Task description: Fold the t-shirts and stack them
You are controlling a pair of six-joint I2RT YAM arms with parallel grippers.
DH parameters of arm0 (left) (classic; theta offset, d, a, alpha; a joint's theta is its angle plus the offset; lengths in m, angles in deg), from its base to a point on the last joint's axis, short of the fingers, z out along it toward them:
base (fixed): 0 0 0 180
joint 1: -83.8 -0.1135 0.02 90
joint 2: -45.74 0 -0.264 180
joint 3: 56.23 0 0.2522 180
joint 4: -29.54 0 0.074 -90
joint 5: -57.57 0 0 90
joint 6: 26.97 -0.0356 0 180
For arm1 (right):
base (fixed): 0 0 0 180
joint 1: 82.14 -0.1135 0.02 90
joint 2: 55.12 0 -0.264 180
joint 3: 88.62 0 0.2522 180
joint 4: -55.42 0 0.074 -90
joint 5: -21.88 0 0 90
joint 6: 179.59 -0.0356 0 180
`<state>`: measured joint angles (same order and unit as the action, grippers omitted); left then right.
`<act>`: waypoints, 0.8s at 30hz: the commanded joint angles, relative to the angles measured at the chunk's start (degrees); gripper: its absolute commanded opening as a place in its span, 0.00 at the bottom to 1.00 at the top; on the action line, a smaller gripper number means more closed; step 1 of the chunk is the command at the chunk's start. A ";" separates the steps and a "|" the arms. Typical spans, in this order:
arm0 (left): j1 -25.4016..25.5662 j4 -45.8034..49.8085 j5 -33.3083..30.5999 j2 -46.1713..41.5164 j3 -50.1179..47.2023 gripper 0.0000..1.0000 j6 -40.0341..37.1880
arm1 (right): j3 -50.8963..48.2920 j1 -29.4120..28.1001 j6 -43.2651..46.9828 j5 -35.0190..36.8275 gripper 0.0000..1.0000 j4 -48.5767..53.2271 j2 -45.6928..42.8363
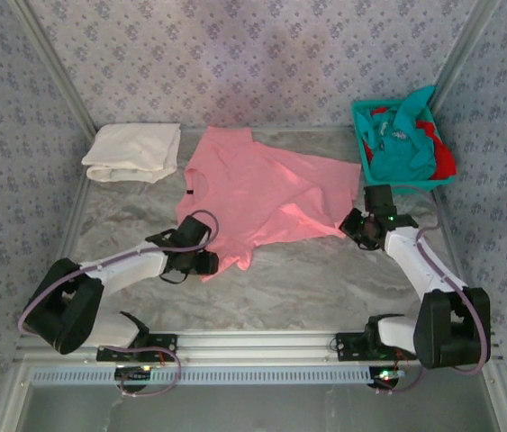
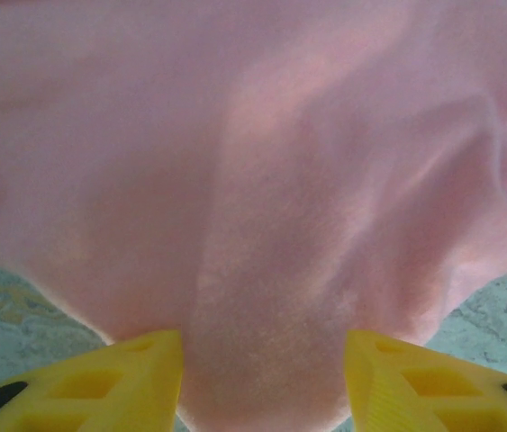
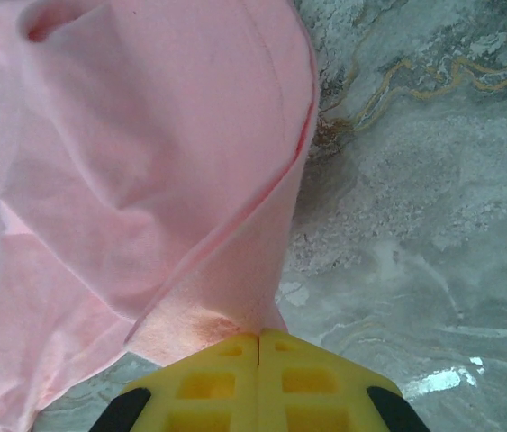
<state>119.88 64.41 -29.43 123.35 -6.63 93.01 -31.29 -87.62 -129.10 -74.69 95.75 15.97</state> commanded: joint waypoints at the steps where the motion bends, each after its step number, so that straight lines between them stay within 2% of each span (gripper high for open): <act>1: 0.88 1.92 0.06 -0.55 -0.19 0.52 3.06 | -0.33 0.36 -0.31 1.19 0.00 -1.99 0.95; 5: 4.13 0.91 0.16 -0.60 -1.32 0.53 5.36 | -0.42 1.02 0.39 0.79 0.00 -1.93 1.07; 7: 4.97 -0.02 -0.51 0.16 -1.94 0.48 6.30 | -0.67 1.42 0.59 0.38 0.00 -2.15 0.64; 9: 5.03 0.16 -2.16 1.01 -2.51 0.35 7.28 | -0.95 1.86 0.66 0.24 0.00 -2.27 0.00; 13: 5.06 5.89 -7.97 -1.08 -1.76 0.01 8.43 | -0.83 2.52 1.64 -0.42 0.00 -0.76 -1.84; 17: 3.48 12.70 -13.99 -9.79 -0.68 0.00 8.39 | -0.53 3.08 2.93 -1.04 0.00 1.42 -4.03; 24: -4.88 21.79 -13.12 -25.47 0.46 0.00 5.11 | -0.26 3.91 3.00 -2.24 0.00 5.77 -7.39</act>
<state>116.68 78.77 -41.18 101.18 -7.77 99.96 -31.97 -84.23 -127.22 -76.31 97.83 10.13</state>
